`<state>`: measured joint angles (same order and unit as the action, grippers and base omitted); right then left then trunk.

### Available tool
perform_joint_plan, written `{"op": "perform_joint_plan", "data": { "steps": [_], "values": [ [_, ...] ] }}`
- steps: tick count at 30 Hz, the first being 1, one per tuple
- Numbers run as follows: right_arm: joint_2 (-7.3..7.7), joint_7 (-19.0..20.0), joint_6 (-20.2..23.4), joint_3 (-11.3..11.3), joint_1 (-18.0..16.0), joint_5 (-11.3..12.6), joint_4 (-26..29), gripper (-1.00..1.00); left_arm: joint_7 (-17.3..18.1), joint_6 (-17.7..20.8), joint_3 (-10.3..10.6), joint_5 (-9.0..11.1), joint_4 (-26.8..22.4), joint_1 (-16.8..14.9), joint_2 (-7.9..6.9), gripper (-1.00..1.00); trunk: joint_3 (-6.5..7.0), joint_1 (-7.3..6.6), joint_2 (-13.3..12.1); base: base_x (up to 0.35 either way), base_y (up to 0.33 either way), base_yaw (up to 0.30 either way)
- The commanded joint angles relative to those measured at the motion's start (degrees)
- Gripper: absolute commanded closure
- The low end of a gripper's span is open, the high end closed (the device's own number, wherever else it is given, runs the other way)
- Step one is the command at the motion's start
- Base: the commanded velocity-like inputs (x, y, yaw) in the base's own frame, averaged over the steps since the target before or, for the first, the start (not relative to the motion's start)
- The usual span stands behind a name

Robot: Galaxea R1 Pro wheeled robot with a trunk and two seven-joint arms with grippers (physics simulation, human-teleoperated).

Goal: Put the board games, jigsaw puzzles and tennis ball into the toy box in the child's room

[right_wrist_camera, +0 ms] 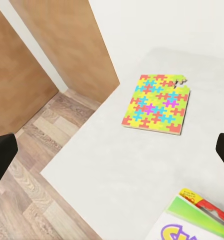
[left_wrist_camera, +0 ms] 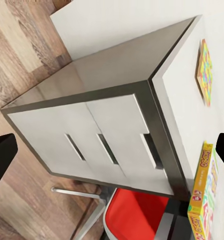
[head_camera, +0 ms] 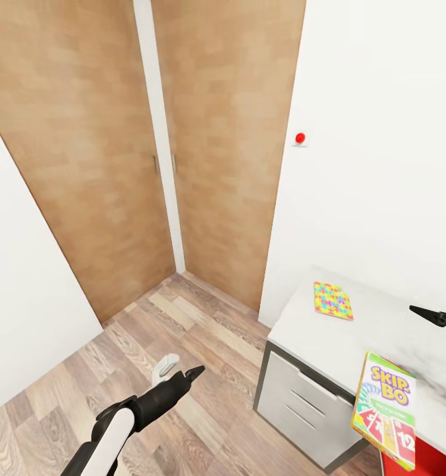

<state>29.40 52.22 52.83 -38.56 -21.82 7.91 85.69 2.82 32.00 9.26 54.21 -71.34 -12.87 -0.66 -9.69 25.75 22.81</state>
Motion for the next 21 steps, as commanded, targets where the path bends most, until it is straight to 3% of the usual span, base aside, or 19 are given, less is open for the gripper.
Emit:
{"op": "perform_joint_plan", "data": {
  "steps": [1, 10, 21],
  "values": [
    [0.01, 0.1, 0.3, 0.0, -0.1, 0.2, 0.0, -1.0, 0.0, 0.2, 0.0, 0.1, 0.0, 0.0, -0.03, -1.0, -0.02, 0.04, 0.1, 0.0, 0.0, 0.0],
    [-0.11, 0.2, 0.7, 0.0, 0.0, 0.2, 0.3, -1.0, 0.0, 0.2, 0.0, 0.1, 0.0, 0.0, 0.05, -1.0, 0.83, 0.04, 0.1, 0.0, 0.0, 0.0],
    [-2.0, 0.2, 4.1, 0.1, 1.7, 0.1, 4.4, -1.0, 0.0, 0.2, 0.1, 0.1, 0.0, 0.0, 0.12, -1.0, 1.86, 0.04, 0.1, 0.0, 0.0, 0.0]
  ]
}}
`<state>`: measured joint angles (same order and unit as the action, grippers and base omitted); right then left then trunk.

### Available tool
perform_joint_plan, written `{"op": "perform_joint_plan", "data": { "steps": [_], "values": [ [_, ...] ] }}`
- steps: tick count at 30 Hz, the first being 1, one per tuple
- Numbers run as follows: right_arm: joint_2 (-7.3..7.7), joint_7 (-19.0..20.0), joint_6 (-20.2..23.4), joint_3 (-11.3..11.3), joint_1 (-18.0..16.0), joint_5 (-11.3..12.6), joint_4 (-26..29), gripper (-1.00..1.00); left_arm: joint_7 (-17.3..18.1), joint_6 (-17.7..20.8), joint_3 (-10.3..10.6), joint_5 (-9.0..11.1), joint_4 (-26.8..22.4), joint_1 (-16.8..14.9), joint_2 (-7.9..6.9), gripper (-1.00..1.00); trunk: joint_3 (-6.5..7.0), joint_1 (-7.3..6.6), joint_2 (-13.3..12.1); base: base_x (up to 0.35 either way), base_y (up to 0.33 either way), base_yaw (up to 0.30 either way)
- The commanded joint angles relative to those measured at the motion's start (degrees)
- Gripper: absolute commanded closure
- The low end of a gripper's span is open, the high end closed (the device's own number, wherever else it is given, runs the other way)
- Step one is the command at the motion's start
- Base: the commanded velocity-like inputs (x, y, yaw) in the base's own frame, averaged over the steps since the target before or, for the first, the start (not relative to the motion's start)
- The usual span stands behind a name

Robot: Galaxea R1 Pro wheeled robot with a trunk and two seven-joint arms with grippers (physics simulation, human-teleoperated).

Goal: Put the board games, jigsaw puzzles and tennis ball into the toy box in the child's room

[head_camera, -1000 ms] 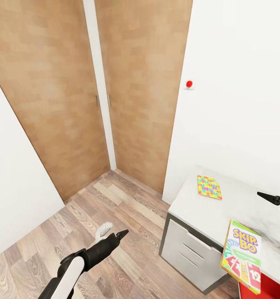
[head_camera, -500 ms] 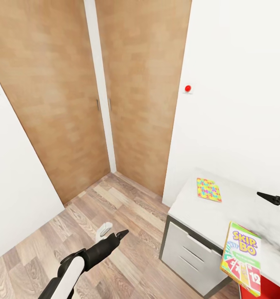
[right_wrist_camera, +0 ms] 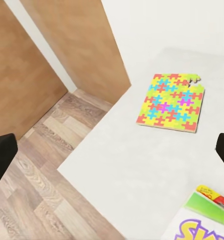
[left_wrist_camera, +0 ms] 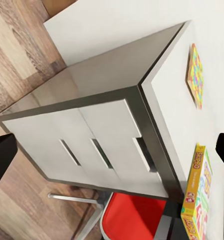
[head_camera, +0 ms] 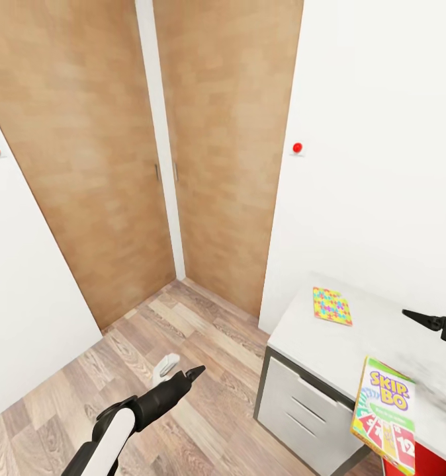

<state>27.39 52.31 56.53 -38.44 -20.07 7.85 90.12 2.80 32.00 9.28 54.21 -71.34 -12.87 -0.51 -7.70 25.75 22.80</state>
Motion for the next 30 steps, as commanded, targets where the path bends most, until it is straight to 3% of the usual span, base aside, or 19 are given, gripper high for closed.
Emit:
{"op": "perform_joint_plan", "data": {
  "steps": [1, 21, 30],
  "values": [
    [-0.18, 0.0, 0.6, 0.0, 0.1, 0.1, 0.3, -1.0, 0.0, 0.2, 0.0, 0.1, 0.0, 0.0, -0.03, -1.0, -0.03, 0.04, 0.1, 0.0, 0.0, 0.0],
    [-0.89, -0.1, 1.5, -0.1, 0.6, -0.5, 1.5, -1.0, 0.1, 0.2, 0.0, 0.3, 0.0, 0.0, -0.03, -1.0, 1.68, 0.04, 0.1, 0.001, 0.001, 0.002],
    [-0.92, -0.1, 1.6, -0.6, 0.6, -0.6, 1.6, -1.0, 0.1, 0.2, 0.0, 0.3, 0.0, 0.0, -0.09, -1.0, 1.89, 0.04, 0.1, 0.061, 0.113, -0.013]
  ]
}}
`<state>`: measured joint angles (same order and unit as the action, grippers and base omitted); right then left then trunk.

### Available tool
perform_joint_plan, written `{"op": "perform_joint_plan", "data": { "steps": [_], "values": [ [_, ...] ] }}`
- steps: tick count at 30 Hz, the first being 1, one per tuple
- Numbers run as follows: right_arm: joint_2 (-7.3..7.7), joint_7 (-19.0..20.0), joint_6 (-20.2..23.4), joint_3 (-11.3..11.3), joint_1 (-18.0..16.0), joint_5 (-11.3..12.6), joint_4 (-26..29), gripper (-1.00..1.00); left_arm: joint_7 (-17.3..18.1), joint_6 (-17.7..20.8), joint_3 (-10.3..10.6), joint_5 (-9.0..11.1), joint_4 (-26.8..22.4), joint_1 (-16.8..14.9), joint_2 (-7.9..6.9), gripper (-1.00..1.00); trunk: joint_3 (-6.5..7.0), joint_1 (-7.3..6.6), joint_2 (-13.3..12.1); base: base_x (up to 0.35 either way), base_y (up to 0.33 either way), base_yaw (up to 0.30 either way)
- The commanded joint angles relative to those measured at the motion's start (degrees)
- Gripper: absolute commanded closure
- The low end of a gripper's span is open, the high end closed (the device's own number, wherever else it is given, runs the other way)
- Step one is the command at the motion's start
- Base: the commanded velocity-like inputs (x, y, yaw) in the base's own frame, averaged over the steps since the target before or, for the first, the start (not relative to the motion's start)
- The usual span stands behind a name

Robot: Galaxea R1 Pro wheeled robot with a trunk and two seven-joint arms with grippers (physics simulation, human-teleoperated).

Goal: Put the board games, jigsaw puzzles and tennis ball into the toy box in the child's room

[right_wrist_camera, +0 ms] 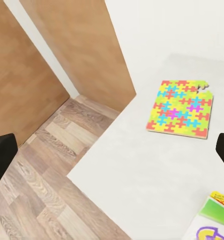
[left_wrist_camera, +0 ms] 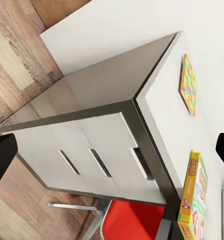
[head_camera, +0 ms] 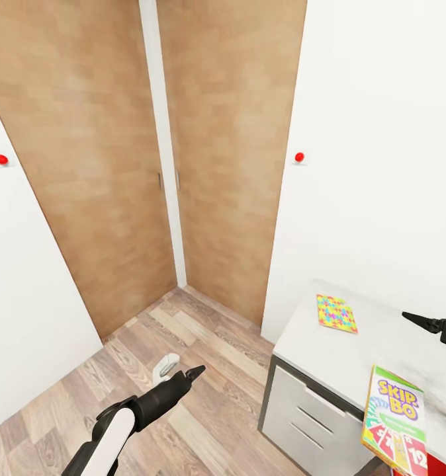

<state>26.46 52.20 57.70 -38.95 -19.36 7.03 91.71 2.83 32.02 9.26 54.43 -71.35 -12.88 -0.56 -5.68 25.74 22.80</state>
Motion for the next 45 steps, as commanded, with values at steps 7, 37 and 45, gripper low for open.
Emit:
{"op": "perform_joint_plan", "data": {
  "steps": [7, 37, 45],
  "values": [
    [0.03, 0.0, 0.4, -0.2, -0.1, 0.2, 0.0, -1.0, 0.1, 0.2, 0.0, 0.1, 0.0, 0.0, -0.05, -1.0, -0.08, 0.05, 0.1, 0.111, 0.207, -0.148],
    [0.03, -1.7, 0.6, -0.1, -0.2, 0.3, 0.0, -1.0, 0.1, 0.2, 0.0, 0.1, 0.0, -0.1, -0.06, -1.0, 0.11, 0.05, 0.1, 0.129, 0.265, -0.269],
    [0.05, -1.7, 0.6, -0.1, -0.2, 0.3, 0.0, -1.0, 0.2, 0.2, 0.0, 0.2, 0.0, 0.0, -0.07, -1.0, 0.26, 0.05, 0.1, 0.123, 0.292, -0.284]
  ]
}}
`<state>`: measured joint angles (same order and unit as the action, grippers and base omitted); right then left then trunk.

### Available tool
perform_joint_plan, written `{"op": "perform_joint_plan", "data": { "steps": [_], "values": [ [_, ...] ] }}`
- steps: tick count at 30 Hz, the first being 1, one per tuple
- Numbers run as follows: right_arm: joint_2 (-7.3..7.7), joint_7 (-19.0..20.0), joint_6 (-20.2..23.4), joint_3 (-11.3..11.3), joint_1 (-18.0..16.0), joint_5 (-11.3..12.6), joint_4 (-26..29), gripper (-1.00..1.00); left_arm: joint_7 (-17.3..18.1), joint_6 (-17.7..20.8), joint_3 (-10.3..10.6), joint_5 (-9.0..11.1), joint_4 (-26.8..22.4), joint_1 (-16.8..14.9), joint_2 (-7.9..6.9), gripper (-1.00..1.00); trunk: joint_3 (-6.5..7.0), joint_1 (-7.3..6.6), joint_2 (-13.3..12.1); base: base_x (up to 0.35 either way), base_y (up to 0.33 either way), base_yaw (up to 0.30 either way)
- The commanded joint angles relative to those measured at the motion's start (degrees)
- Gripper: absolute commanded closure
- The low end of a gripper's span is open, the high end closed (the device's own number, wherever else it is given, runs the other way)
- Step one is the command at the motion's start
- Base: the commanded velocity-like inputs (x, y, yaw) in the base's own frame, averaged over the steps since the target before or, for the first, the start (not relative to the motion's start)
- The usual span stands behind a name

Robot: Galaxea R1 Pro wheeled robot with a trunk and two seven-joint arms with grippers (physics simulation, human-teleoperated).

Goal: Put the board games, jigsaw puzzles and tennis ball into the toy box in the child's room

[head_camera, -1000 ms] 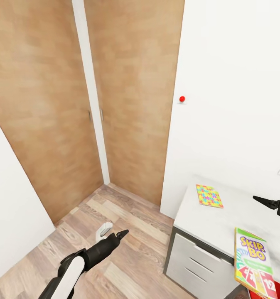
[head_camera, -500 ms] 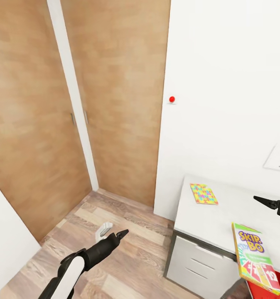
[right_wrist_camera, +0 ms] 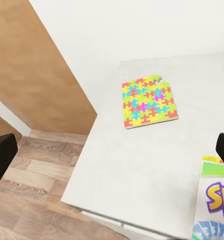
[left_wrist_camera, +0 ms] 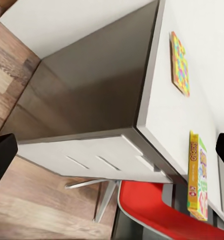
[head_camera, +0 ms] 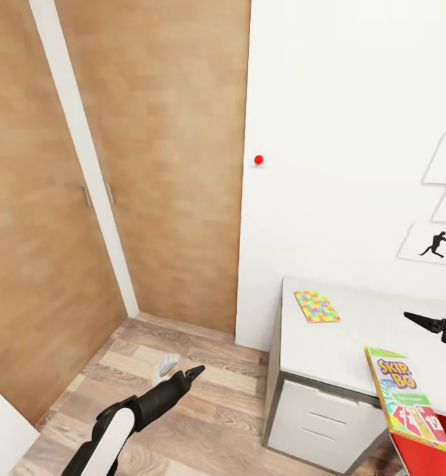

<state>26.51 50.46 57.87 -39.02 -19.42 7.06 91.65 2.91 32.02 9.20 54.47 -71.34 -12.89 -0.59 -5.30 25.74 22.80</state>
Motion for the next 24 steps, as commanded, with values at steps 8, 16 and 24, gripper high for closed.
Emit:
{"op": "perform_joint_plan", "data": {
  "steps": [8, 16, 24],
  "values": [
    [0.02, 0.0, 0.4, -0.1, -0.1, 0.2, 0.0, -1.0, 0.1, 0.1, 0.0, 0.2, 0.0, -0.1, -0.09, -1.0, 0.03, 0.05, 0.1, 0.107, 0.298, -0.284],
    [0.03, 0.0, 0.5, -0.1, -0.1, 0.2, 0.0, -1.0, 0.2, 0.1, 0.0, 0.2, 0.0, -0.1, -0.11, -1.0, 0.19, 0.05, 0.1, 0.096, 0.302, -0.284],
    [0.03, 0.1, 0.7, 0.0, -0.1, 0.2, 0.0, -1.0, 0.2, 0.1, 0.0, 0.3, 0.0, -0.1, -0.23, -1.0, 0.35, 0.05, 0.1, 0.084, 0.304, -0.284]
  ]
}}
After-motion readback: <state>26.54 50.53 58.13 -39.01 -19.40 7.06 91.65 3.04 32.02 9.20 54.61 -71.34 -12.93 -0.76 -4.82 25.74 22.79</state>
